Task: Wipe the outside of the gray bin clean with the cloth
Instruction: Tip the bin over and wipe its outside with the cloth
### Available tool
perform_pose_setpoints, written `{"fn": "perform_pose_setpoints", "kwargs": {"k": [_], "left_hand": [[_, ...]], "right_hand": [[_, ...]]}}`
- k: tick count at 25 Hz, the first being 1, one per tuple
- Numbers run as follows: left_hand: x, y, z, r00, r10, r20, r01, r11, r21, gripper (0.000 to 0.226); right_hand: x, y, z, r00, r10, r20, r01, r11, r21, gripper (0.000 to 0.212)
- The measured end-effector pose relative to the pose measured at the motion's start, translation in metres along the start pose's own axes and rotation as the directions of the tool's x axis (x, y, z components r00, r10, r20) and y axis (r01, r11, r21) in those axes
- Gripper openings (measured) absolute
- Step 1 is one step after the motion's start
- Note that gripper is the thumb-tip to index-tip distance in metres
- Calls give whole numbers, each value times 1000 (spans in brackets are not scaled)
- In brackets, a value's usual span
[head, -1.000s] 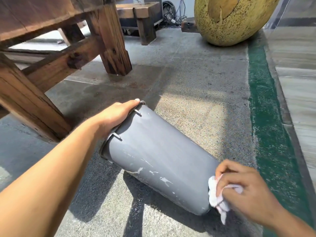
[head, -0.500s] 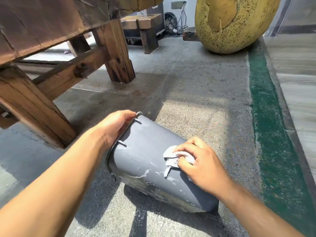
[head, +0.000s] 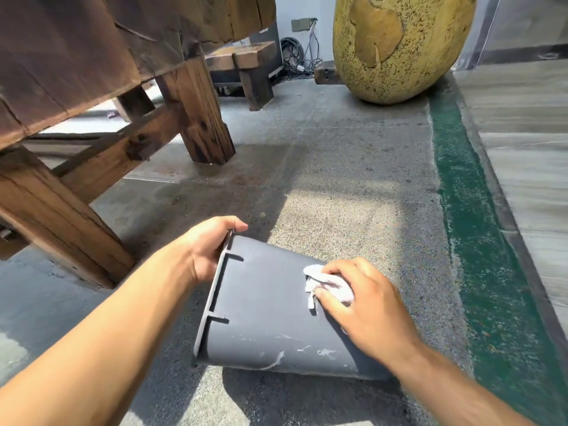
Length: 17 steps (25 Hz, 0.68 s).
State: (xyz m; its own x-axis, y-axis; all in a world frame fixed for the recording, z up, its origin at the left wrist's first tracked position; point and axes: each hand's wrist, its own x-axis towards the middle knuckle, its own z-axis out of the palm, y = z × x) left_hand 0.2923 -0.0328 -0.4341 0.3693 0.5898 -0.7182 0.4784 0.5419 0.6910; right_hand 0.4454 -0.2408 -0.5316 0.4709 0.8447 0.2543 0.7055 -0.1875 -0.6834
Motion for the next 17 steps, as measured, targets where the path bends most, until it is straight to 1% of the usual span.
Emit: {"fn": "perform_pose_setpoints", "kwargs": {"k": [3,6,8,10,13,15,17], "left_hand": [[-20,-7,1,999,32,14,-30,991,-132,36],[-34,-27,10,996,79,39,-69,976,-207,33],[-35,-45,17,994,98,45,-80,953,-293,31],[-32,-65,20,995,93,36,-76,940,-333,36],[-28,-92,11,995,72,66,-48,948,-313,35],[-30,-110,0,996,44,72,-22,956,-292,41],[-31,-128,-11,1000,31,1,-29,960,-280,45]], "right_hand": [[17,0,6,989,93,-115,-85,993,76,23],[20,-8,17,983,118,-142,-88,975,205,20],[14,-16,23,989,96,-117,-61,961,271,21],[5,-23,30,994,63,-84,-34,950,311,24],[-12,-28,39,1000,26,13,-28,938,345,32],[-27,-28,48,997,0,73,-26,939,344,29],[-42,-25,56,990,-17,139,-30,945,325,24]]}}
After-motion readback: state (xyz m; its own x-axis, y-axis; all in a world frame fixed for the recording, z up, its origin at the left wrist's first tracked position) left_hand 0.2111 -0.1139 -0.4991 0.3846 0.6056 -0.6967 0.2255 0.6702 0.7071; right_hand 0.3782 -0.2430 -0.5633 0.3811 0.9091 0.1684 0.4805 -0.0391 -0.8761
